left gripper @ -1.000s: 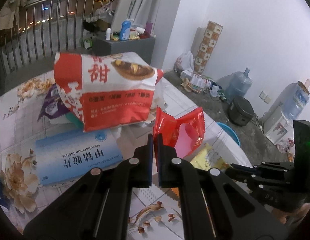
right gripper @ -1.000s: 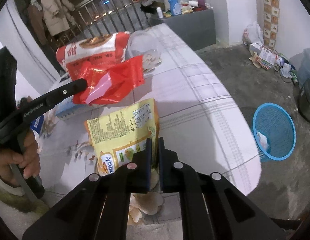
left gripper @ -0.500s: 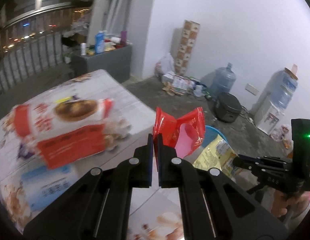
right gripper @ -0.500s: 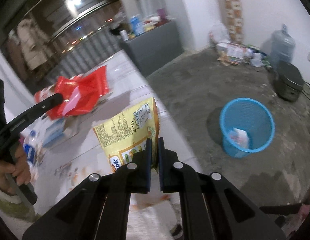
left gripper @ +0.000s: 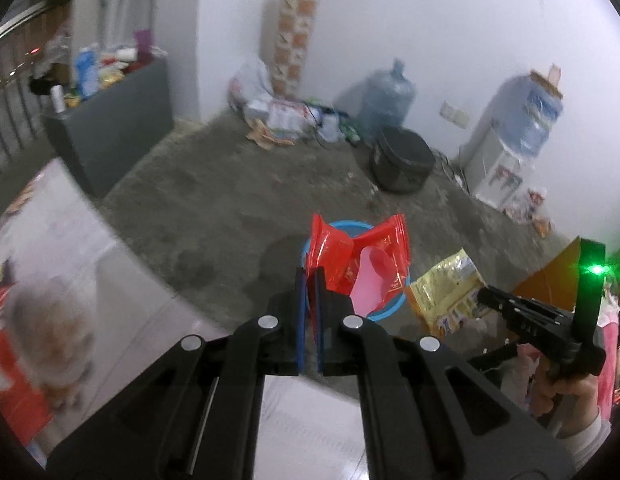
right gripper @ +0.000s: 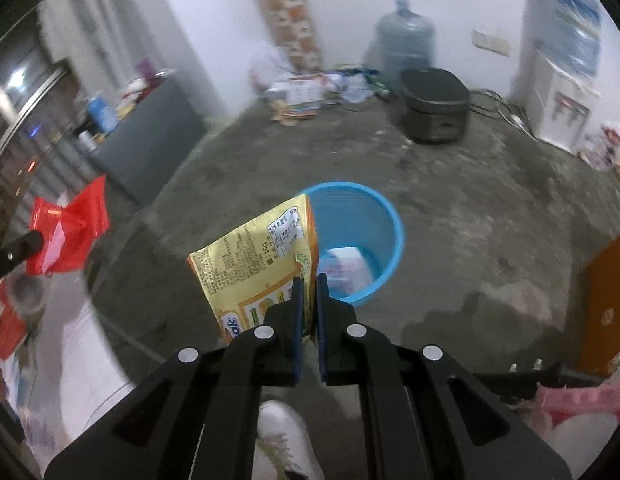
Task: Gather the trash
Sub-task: 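Carry both wrappers over the wastebasket and open both grippers, then move the right gripper back to the table and grasp the Pepsi bottle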
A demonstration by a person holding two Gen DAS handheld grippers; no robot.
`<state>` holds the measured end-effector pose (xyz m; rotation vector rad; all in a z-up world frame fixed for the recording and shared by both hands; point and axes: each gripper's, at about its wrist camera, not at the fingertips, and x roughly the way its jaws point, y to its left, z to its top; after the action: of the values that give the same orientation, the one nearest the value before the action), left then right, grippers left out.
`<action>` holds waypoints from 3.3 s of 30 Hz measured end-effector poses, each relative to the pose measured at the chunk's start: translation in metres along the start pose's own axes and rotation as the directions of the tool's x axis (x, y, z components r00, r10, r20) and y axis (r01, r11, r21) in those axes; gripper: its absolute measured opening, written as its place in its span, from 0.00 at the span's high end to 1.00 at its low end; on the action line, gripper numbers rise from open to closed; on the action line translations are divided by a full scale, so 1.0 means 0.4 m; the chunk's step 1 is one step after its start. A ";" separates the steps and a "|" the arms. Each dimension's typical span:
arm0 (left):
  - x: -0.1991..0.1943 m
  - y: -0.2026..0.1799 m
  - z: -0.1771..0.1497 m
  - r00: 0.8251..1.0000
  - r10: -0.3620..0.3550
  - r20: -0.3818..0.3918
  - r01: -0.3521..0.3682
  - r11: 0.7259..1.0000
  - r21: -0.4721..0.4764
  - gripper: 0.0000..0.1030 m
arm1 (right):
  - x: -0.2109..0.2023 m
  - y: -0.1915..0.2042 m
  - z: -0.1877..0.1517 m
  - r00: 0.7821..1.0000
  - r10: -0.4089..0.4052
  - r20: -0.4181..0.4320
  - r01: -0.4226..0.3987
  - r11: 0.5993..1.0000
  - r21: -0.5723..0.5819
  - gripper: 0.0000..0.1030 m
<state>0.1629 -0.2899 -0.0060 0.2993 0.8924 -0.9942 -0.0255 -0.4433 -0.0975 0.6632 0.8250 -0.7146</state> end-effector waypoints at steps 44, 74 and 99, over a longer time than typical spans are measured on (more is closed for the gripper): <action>0.110 -0.086 0.098 0.994 0.106 -0.001 -0.106 0.994 0.010 0.36 | 0.158 0.045 0.126 0.998 0.029 0.062 -0.028 0.999 -0.023 0.22; -0.994 0.677 -0.940 0.675 0.733 -0.091 -0.535 0.400 -0.744 0.50 | -0.279 1.234 -0.525 0.544 0.533 -0.648 -0.837 0.303 -0.455 0.22; -0.803 0.780 -0.983 0.823 0.561 -0.083 -0.439 0.537 -0.721 0.80 | -0.061 1.465 -0.779 0.305 0.315 -0.899 -0.903 0.396 -0.167 0.42</action>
<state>0.1426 0.3037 -0.0559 -0.2016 0.9054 -0.0632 0.2879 0.1422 -0.0963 0.5395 1.3515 0.8096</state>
